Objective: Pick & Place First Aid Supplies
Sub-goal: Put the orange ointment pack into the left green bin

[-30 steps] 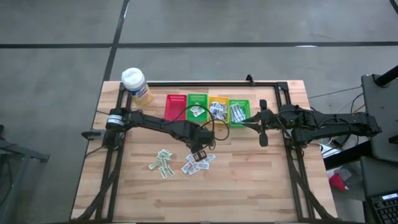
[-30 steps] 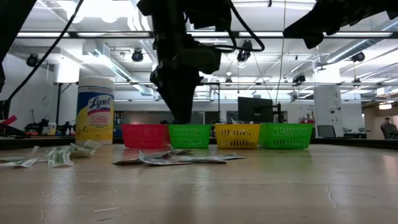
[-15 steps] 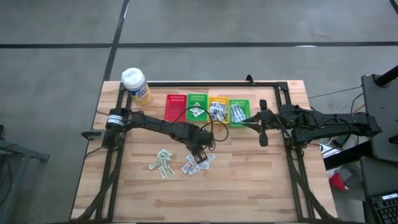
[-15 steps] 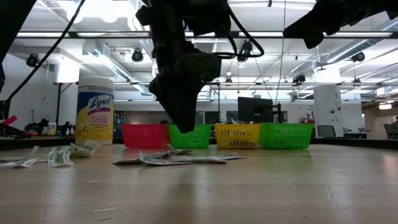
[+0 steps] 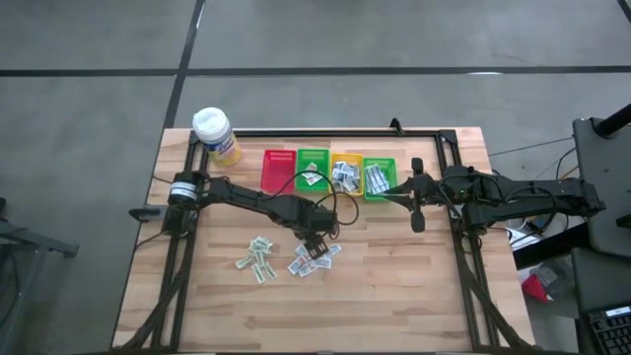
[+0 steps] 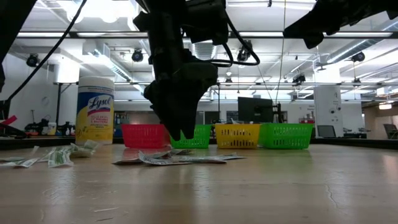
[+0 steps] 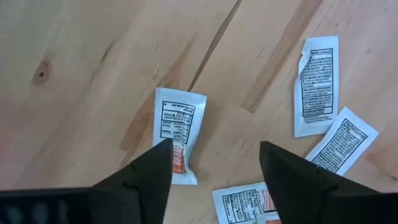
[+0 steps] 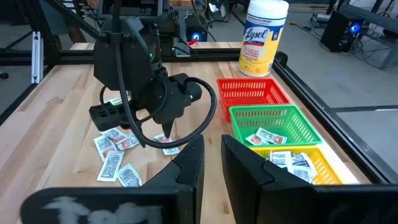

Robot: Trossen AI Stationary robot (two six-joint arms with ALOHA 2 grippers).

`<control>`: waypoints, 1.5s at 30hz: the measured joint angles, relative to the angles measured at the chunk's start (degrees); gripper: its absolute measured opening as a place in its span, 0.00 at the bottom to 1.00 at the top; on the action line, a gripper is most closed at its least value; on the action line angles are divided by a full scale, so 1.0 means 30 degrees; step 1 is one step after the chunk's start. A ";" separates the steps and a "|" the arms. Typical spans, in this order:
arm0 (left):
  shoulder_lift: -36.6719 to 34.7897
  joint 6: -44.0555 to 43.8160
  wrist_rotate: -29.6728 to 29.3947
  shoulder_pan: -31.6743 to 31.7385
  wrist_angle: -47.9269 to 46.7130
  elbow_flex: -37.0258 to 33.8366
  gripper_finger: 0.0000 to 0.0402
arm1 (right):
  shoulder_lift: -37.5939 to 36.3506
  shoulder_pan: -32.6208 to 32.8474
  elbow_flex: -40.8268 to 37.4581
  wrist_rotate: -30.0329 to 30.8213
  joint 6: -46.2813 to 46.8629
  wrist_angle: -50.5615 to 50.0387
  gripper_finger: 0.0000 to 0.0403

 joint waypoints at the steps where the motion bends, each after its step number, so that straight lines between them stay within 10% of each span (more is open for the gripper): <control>1: 0.0003 0.0052 0.0000 0.0000 0.0000 0.0012 0.59 | 0.0000 0.0000 0.0000 -0.0001 -0.0023 0.0001 0.13; 31: 0.1375 0.0967 -0.3054 0.0000 0.0063 -0.0529 0.60 | 0.0004 0.0000 0.0000 0.0000 -0.0005 -0.0001 0.13; 45: 0.1774 0.1162 -0.3734 0.0007 0.0976 -0.1254 0.17 | 0.0006 0.0000 0.0000 0.0000 0.0027 0.0003 0.13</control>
